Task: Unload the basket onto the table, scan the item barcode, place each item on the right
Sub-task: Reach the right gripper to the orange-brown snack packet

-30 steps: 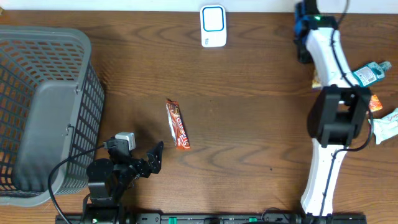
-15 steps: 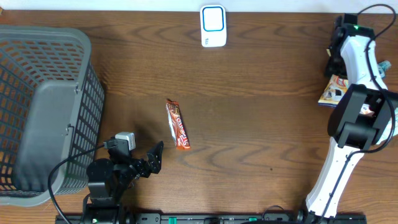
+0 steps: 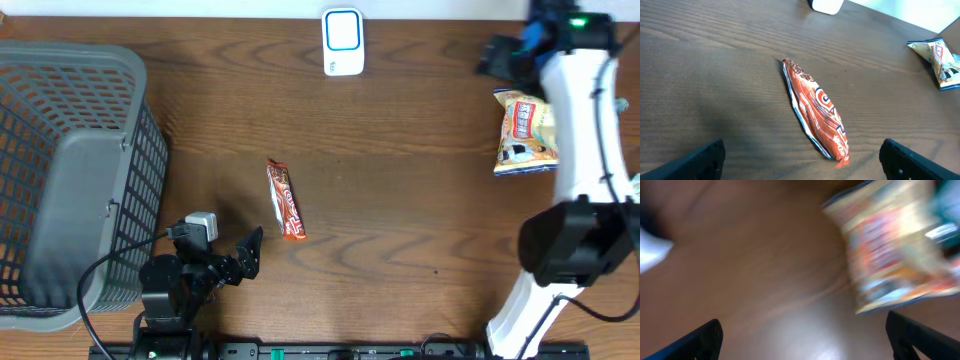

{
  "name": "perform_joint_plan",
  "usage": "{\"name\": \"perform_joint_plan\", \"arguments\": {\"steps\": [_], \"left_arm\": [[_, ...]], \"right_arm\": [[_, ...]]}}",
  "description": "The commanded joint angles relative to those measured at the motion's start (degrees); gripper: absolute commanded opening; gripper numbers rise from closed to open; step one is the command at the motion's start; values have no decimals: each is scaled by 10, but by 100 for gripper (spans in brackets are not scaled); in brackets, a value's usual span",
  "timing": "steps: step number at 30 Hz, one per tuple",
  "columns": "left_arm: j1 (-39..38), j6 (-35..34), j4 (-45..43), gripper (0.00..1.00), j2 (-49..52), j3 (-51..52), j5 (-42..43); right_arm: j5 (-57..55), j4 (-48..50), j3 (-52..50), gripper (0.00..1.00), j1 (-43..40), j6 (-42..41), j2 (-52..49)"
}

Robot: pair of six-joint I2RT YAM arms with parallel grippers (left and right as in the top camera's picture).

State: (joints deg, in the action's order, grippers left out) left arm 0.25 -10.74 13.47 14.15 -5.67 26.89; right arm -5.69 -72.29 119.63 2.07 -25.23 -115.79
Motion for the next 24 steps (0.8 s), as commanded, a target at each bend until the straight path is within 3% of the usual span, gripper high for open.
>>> {"name": "perform_joint_plan", "arguments": {"steps": [1,11,18,24], "left_arm": [[-2,-5,13,98,0,9,6],[-2,-5,13,99,0,9,6],[-2,-5,13,98,0,9,6],[-2,-5,13,98,0,9,6]], "right_arm": [[63,-25,-13,99,92,-63,-24],[43,41,-112,99,317,-49,-28],[43,179,-223,99,396,-56,-30],[-14,231,-246,99,444,-56,-30]]}}
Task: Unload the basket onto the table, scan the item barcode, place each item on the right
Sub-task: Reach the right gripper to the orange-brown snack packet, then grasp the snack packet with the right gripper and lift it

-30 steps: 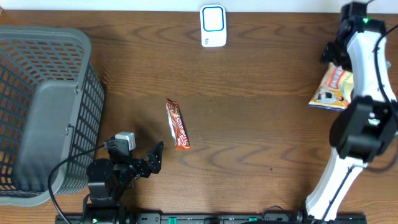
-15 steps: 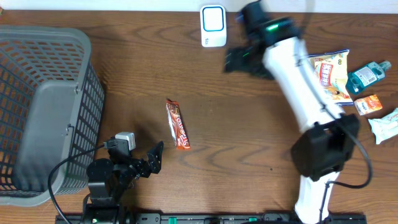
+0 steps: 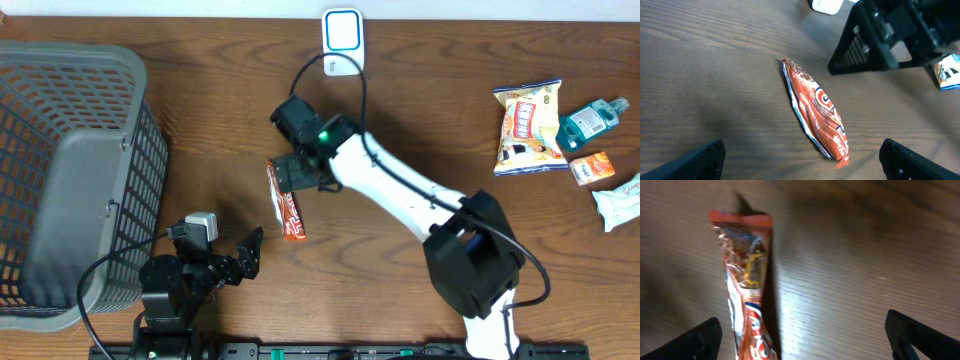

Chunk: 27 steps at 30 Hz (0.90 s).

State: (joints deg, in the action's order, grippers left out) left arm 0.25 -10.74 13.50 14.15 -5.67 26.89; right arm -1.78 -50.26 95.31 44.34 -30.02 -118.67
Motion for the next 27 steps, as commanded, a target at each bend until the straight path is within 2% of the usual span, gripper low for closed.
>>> {"name": "perform_joint_plan", "arguments": {"steps": [1,4,10,16,19,22,24,26,27], "left_arm": [[-2,-5,13,98,0,9,6],[-2,-5,13,99,0,9,6],[-2,-5,13,99,0,9,6],[-2,-5,13,98,0,9,6],[-2,-5,13,99,0,9,6],[-2,-5,13,99,0,9,6],[-2,-5,13,98,0,9,6],[-2,-5,13,98,0,9,6],[-2,-5,13,99,0,9,6]], "right_arm": [[-79,14,-3,99,29,-8,-3],[-118,21,-3,97,50,-8,-10],[-115,64,-3,96,75,-8,-56],[-90,76,-3,89,89,-8,-85],[-100,71,-3,75,100,-8,-87],[-105,53,-3,70,109,-8,-89],[-118,30,-3,55,112,-25,-89],[-136,6,-3,48,113,-48,-90],[-140,0,-5,38,113,-54,-90]]}}
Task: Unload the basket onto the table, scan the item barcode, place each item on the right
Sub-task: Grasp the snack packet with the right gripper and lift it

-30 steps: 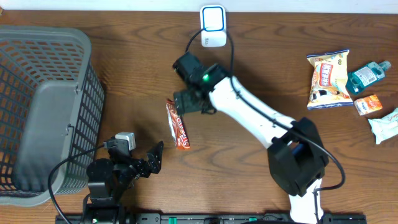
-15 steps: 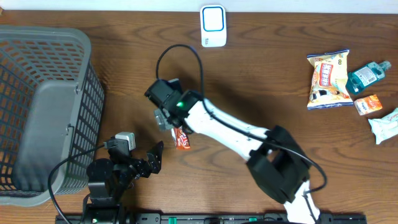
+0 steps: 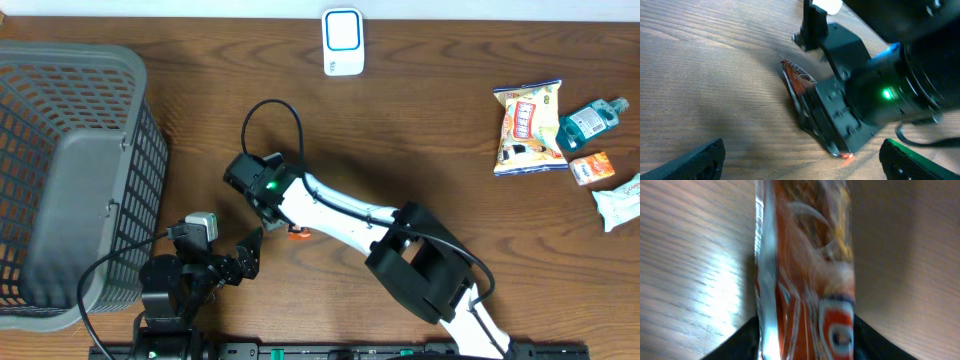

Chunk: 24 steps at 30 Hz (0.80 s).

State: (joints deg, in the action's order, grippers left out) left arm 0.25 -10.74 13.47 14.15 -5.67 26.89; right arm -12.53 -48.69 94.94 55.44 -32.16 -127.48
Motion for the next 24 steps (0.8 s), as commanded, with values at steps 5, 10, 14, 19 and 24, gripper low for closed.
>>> {"name": "perform_joint_plan", "arguments": {"steps": [5,10,14,19,24], "left_arm": [[-2,-5,13,98,0,9,6],[-2,-5,13,98,0,9,6],[-2,-5,13,98,0,9,6],[-2,-5,13,99,0,9,6],[-2,-5,13,98,0,9,6]], "right_arm": [[-34,-21,-14,1,-1,-57,-2],[84,-34,-3,1,-24,3,7],[294,-54,7,1,-75,105,26],[621,-136,6,1,-177,246,32],[760,-226,6,1,-246,271,32]]}}
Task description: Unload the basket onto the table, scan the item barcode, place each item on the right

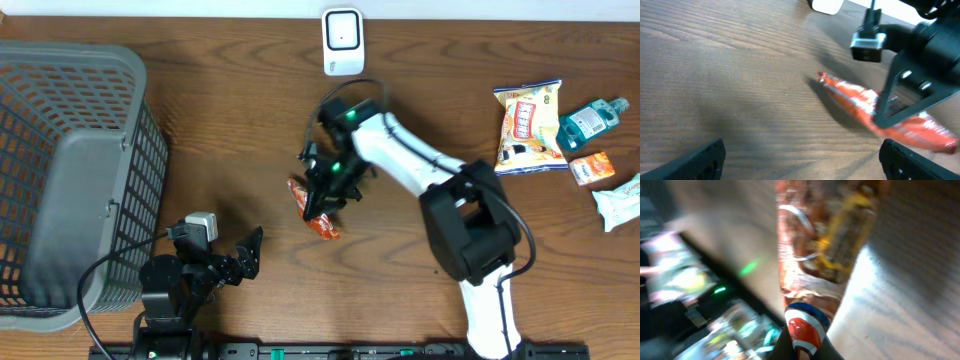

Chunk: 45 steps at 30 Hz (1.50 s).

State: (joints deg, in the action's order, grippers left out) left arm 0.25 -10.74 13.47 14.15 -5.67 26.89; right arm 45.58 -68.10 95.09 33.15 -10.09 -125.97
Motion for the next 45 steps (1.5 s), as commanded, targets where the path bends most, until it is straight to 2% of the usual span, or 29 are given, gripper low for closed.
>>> {"name": "perform_joint_plan", "arguments": {"steps": [1,4,7,14,29,37,42,45], "left_arm": [[-2,-5,13,98,0,9,6],[-2,-5,13,98,0,9,6],[-2,-5,13,98,0,9,6],[-2,-5,13,98,0,9,6],[-2,-5,13,98,0,9,6],[-2,-5,13,99,0,9,5],[-2,-5,13,98,0,9,6],[-2,-5,13,98,0,9,6]], "right_arm": [[202,-45,4,1,-29,55,17],[305,-82,4,1,-41,109,17],[342,-120,4,1,-45,113,17],[355,-147,4,1,-44,129,17],[339,-275,4,1,-58,135,17],[357,-294,4,1,-66,45,17],[362,-294,4,1,-86,-143,17],[409,-285,4,1,-108,-196,17]]}}
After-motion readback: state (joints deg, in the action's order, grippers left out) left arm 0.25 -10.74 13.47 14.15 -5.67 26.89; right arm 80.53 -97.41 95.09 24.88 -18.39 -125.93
